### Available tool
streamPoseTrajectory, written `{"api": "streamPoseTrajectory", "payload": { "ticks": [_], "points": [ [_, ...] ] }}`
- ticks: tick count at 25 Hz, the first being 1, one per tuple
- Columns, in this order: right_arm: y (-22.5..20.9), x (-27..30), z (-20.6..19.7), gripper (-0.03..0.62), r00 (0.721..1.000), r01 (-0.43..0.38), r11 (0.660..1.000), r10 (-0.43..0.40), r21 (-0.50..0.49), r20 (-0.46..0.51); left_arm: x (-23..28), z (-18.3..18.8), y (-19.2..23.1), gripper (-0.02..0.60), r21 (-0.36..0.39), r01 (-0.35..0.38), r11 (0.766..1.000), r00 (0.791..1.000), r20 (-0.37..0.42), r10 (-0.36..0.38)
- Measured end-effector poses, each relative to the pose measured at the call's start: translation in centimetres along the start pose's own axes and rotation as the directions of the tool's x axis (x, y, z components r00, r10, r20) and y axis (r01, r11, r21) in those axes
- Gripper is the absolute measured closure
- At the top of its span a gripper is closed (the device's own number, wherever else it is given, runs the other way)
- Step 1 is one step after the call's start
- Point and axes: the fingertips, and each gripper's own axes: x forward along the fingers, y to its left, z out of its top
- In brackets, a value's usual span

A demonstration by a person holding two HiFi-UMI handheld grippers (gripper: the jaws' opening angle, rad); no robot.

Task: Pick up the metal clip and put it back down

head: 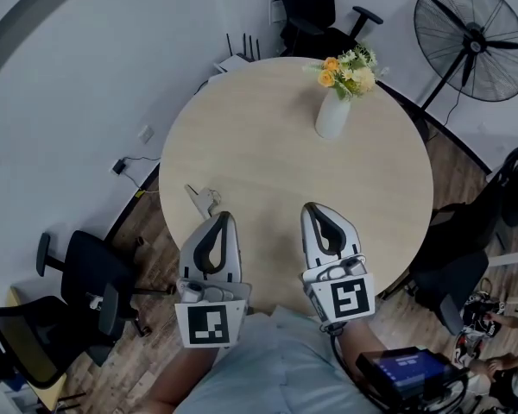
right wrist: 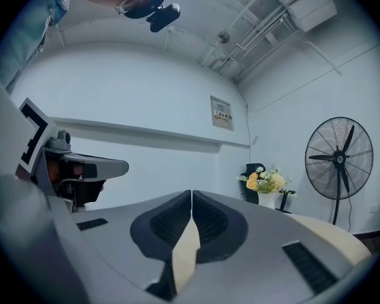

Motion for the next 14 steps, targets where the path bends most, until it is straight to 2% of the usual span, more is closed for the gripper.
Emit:
{"api": "streamPoseTrajectory", "payload": {
  "ticks": [5, 14],
  "points": [
    [-0.13, 0.20, -0.13, 0.546, 1.000, 0.010, 1.000, -0.010, -0.003, -0.028, 0.12, -0.12, 0.15, 0.562, -0.001, -0.006, 1.000, 1.000, -0.006, 0.006],
    [-0.58, 0.55, -0.42, 0.546, 1.000, -0.007, 1.000, 0.007, -0.010, -0.004, 0.80, -0.22, -0.01, 0.563, -0.001, -0.006, 1.000, 1.000, -0.003, 0.006]
  ]
}}
